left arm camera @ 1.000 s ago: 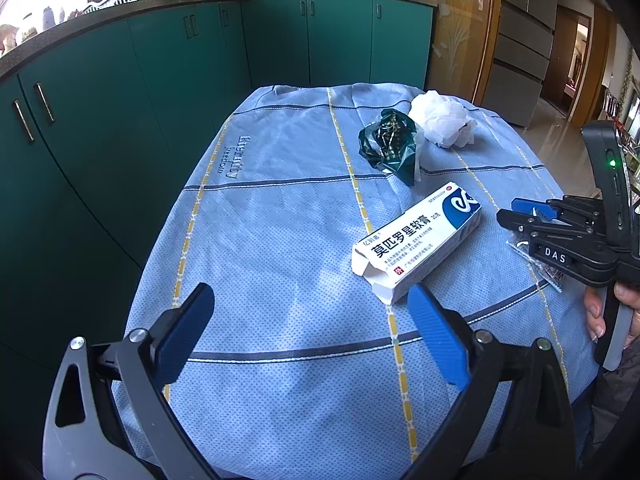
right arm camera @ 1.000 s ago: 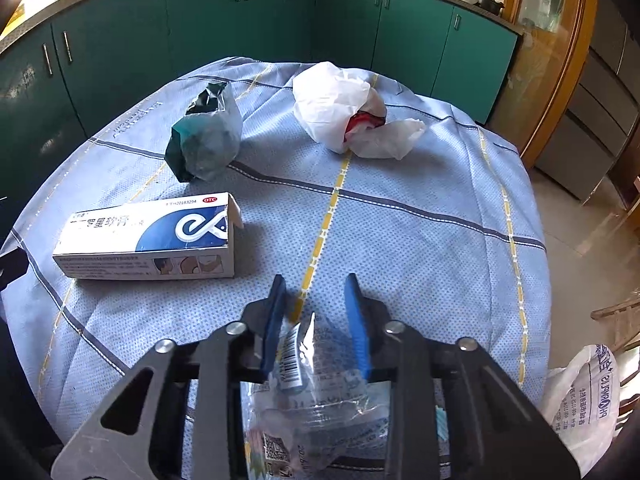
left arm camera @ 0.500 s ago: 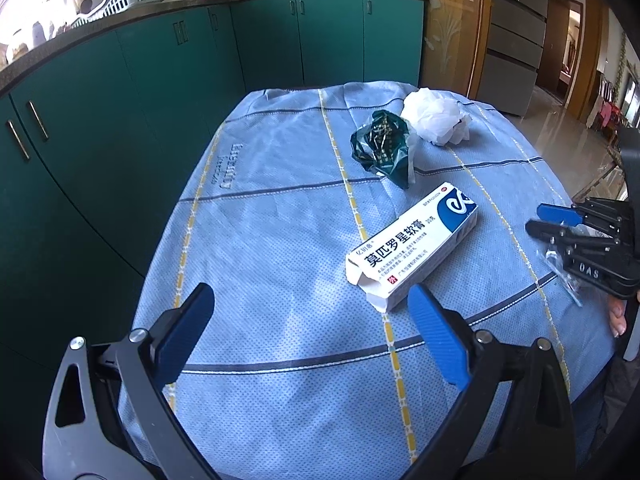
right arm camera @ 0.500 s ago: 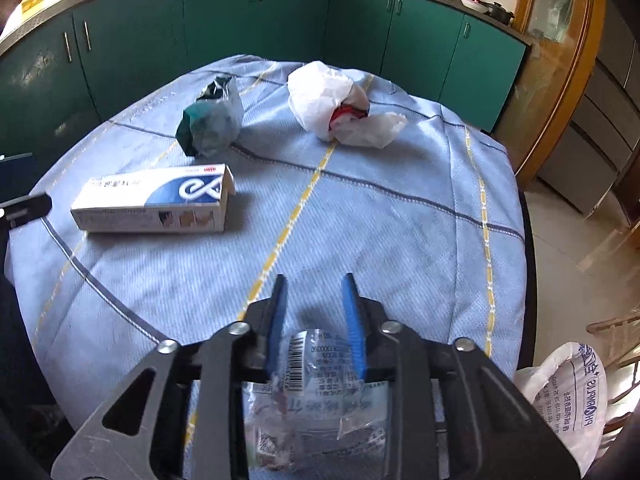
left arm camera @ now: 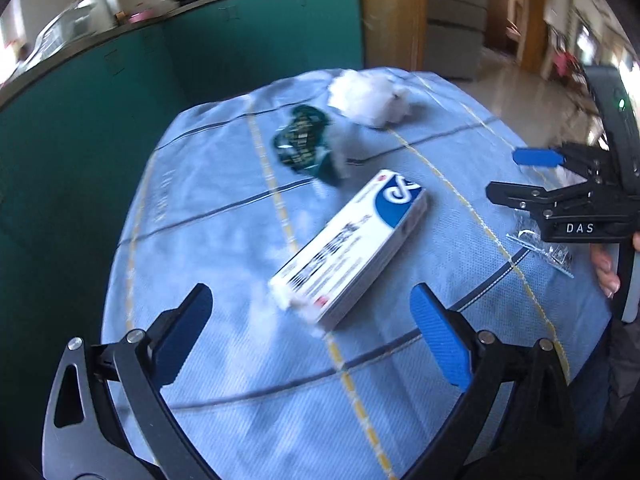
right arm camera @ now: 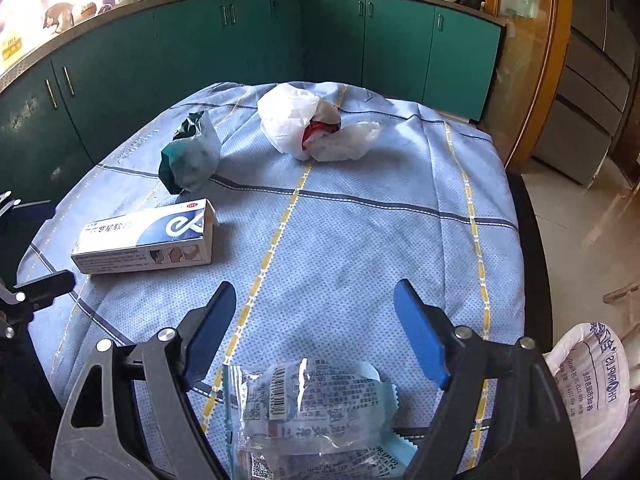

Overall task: Collect trash
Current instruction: 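Move left tool toward the white ointment box while right tool holds the plastic bag, then grasp the white ointment box with the left tool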

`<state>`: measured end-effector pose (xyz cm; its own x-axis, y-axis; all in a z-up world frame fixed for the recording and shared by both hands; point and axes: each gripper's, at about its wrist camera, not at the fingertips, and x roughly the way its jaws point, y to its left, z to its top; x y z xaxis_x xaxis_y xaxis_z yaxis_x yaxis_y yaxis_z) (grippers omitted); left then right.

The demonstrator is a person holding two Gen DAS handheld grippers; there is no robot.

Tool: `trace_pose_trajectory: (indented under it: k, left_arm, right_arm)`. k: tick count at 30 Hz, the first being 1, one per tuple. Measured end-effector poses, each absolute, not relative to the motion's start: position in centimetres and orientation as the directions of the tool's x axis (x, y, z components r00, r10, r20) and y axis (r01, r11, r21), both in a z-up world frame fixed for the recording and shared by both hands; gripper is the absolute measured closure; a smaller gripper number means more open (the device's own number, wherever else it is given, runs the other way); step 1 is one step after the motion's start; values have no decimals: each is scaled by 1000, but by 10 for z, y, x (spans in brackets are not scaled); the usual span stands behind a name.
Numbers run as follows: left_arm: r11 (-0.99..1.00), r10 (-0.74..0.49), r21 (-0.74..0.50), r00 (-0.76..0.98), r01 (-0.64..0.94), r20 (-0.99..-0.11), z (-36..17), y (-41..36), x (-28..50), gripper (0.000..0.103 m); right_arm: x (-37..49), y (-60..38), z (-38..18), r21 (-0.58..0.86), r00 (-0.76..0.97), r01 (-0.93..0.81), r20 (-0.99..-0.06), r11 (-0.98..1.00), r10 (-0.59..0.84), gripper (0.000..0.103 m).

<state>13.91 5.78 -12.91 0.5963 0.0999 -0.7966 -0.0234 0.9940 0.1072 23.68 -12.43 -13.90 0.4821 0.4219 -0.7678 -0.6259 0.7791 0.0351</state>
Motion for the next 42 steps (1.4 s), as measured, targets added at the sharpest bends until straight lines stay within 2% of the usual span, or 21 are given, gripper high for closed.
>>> trace_pose_trajectory:
  k: [5, 10, 12, 14, 17, 19, 22, 25, 26, 27, 30, 38, 41, 42]
  left_arm:
    - [991, 81, 129, 571, 44, -817, -142, 44, 165, 4]
    - [997, 31, 66, 514, 50, -857, -156, 44, 176, 4]
    - [996, 42, 74, 505, 43, -862, -159, 43, 175, 5]
    - [997, 45, 74, 505, 37, -862, -159, 43, 172, 8]
    - [998, 45, 65, 506, 22, -861, -159, 45, 169, 20]
    - [999, 24, 31, 495, 7, -869, -160, 49, 168, 37]
    - [1000, 8, -1, 505, -17, -863, -160, 53, 164, 43]
    - [1000, 6, -6, 508, -21, -862, -159, 53, 160, 45]
    - [1000, 3, -9, 509, -22, -861, -158, 53, 159, 45]
    - [1000, 0, -13, 510, -22, -860, -158, 52, 157, 46]
    - [1000, -4, -15, 517, -17, -856, -155, 49, 153, 46]
    - [1000, 10, 11, 539, -1, -842, -145, 37, 136, 46]
    - [1000, 13, 6, 557, -14, -830, -139, 38, 132, 58]
    - [1000, 8, 0, 559, -16, -829, -138, 38, 132, 58]
  right_arm:
    - [240, -127, -141, 37, 486, -615, -768, 788, 416, 23]
    - [242, -133, -143, 35, 485, -604, -776, 796, 402, 23]
    - [239, -135, -144, 17, 472, -625, -788, 780, 396, 16]
    - [233, -139, -145, -2, 462, -649, -796, 761, 391, 16]
    - [225, -147, -150, -6, 428, -682, -813, 731, 393, 15]
    - [219, -154, -152, -10, 420, -690, -820, 724, 389, 15]
    - [211, -162, -157, 11, 389, -705, -830, 709, 400, 15]
    - [207, -161, -158, 5, 388, -713, -830, 701, 401, 15]
    - [205, -160, -158, 5, 390, -718, -826, 696, 407, 19]
    - [203, -159, -156, 12, 385, -729, -820, 685, 424, 33]
    - [197, -152, -153, 7, 385, -757, -804, 654, 453, 41]
    - [197, -137, -146, -11, 438, -752, -755, 659, 488, 45]
    - [204, -137, -143, 6, 469, -717, -735, 697, 489, 45]
    - [206, -137, -141, 15, 476, -710, -726, 704, 496, 45]
